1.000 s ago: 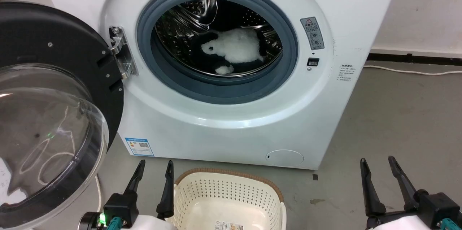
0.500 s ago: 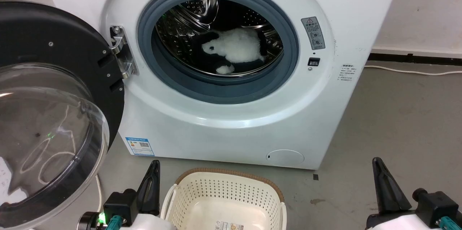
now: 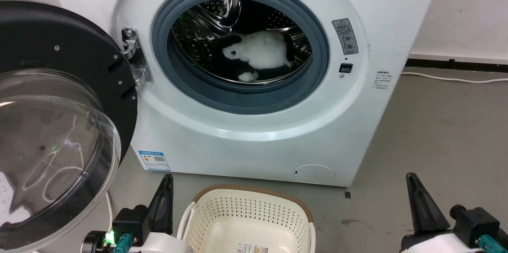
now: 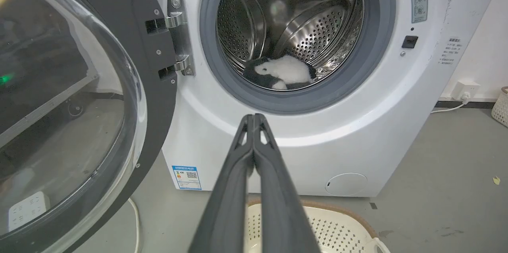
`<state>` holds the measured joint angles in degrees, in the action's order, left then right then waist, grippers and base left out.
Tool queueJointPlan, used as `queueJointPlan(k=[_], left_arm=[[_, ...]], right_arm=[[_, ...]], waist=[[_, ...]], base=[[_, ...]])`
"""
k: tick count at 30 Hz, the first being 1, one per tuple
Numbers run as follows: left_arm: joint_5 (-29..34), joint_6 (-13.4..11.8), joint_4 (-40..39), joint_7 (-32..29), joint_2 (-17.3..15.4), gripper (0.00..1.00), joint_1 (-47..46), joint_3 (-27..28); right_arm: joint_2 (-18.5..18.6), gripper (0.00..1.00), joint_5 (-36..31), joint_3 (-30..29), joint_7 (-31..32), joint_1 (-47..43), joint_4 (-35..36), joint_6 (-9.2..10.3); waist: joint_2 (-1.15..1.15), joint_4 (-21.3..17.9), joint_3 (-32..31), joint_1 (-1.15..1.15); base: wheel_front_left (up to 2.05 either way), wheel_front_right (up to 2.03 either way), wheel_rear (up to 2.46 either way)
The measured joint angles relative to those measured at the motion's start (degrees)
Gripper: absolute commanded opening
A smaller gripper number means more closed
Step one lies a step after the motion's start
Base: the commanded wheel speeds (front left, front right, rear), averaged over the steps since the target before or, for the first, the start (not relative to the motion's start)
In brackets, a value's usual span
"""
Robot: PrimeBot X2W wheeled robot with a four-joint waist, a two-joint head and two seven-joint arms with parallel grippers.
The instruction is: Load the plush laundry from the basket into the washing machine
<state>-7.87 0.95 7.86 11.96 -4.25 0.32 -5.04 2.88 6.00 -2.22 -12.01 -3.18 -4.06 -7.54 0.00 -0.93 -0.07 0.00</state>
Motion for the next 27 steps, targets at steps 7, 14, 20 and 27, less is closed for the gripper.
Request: queueJointPlan(k=[7, 14, 20, 27], left_arm=[[0.7, 0.0, -0.4, -0.9, 0.1, 0.0, 0.0, 0.2], [1.2, 0.0, -1.0, -1.6, 0.2, 0.0, 0.0, 0.5], [1.5, 0.0, -1.5, -2.4, 0.2, 0.0, 0.0, 0.8], [2.0, 0.0, -2.0, -3.1, 0.3, 0.0, 0.0, 1.2]], right_arm=[[0.0, 0.0, -0.4, 0.2, 0.8, 0.1, 0.2, 0.01], [0.0, 0.0, -0.6, 0.4, 1.7, 0.2, 0.5, 0.01], [0.0, 0.0, -1.1, 0.5, 2.4, 0.2, 0.7, 0.01], [0.0, 0.0, -1.5, 0.6, 3.0, 0.3, 0.9, 0.01]], waist=[[0.0, 0.1, 0.0, 0.0], [0.0, 0.1, 0.0, 0.0], [0.0, 0.2, 0.0, 0.0], [0.0, 0.2, 0.0, 0.0]], base=[[0.0, 0.0, 0.0], [0.0, 0.0, 0.0], [0.0, 0.0, 0.0], [0.0, 0.0, 0.0]])
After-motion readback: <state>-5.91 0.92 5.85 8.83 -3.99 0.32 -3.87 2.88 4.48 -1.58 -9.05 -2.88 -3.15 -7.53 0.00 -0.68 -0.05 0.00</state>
